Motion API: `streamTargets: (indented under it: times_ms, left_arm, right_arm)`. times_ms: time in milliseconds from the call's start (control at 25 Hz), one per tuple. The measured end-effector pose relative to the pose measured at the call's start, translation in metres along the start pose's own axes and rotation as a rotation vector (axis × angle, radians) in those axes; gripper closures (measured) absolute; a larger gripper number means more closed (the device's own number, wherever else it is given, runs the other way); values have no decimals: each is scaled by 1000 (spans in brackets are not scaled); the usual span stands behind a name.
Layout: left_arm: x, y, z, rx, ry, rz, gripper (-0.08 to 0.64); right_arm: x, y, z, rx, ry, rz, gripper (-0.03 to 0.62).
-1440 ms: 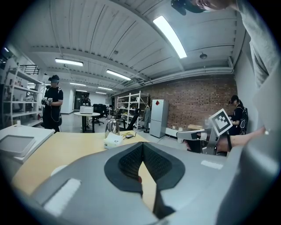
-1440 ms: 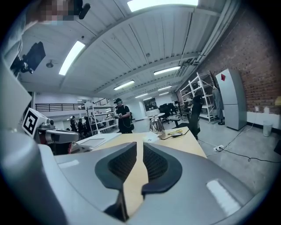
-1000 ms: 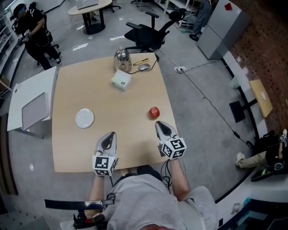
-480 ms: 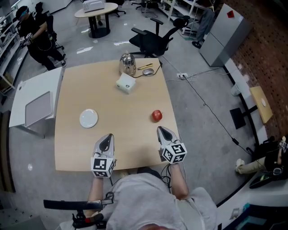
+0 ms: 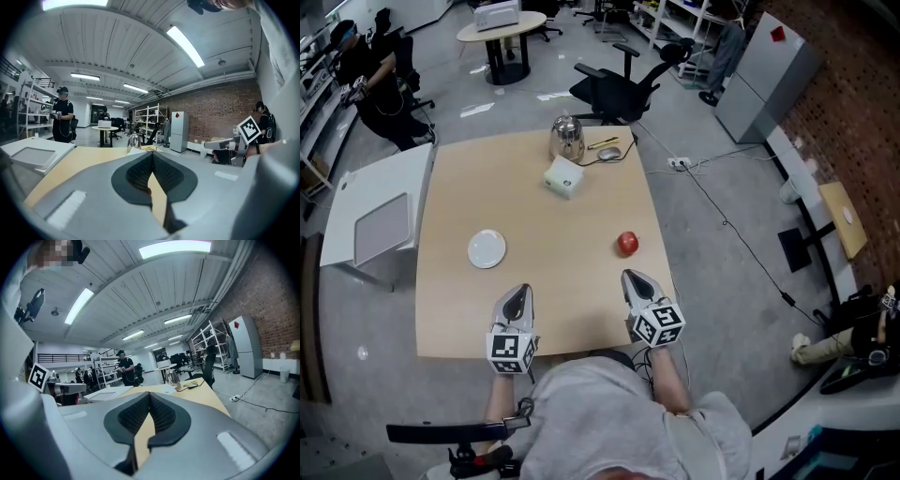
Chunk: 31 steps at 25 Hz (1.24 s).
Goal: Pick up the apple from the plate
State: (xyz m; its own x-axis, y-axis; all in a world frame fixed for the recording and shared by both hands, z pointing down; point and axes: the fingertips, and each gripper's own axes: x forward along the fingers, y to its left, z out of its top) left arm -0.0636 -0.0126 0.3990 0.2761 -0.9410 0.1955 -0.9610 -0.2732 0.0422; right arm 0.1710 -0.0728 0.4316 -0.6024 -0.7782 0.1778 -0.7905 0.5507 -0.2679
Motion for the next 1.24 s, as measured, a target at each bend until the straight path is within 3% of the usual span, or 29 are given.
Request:
streamTargets:
  times_ms: [1240]
  left_arm:
    - [1, -3, -4, 8, 17, -1, 540]
  right_arm:
    - [0, 7, -4, -3, -2, 7, 586]
